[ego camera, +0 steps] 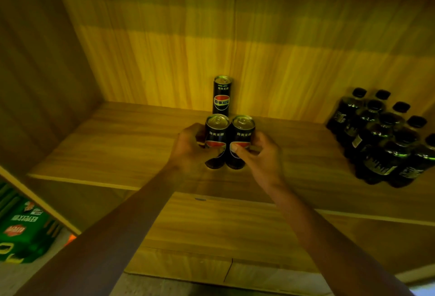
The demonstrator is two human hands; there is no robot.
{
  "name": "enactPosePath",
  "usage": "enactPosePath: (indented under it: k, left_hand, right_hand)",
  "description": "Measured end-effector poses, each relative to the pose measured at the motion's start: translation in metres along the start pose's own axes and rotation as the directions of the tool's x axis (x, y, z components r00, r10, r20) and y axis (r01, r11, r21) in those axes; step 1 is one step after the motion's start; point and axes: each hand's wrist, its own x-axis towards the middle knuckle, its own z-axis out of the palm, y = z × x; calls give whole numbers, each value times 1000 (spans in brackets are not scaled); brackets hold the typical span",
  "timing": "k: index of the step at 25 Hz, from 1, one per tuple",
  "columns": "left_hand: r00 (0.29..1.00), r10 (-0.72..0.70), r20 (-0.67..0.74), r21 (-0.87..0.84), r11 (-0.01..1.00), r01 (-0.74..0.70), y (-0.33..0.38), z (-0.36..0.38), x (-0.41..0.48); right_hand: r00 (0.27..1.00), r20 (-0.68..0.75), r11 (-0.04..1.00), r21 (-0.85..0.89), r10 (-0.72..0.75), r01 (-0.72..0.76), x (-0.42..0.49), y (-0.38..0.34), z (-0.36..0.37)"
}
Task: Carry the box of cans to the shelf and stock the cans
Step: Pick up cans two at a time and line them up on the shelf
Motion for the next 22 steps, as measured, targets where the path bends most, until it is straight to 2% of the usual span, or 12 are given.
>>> enactPosePath:
  k: [10,15,22]
  left_hand:
    - [998,42,-56,122,992,-35,-10,19,101]
    - [995,71,-68,162,985,-59,-14,21,126]
    - [994,62,-87,131,990,-50,-14,25,134]
  right_hand:
    - [994,-99,999,-42,-38,34,143,31,30]
    - [992,-113,999,-26,-50,47,170,38,27]
    - [993,-100,997,-34,-67,64,183,43,30]
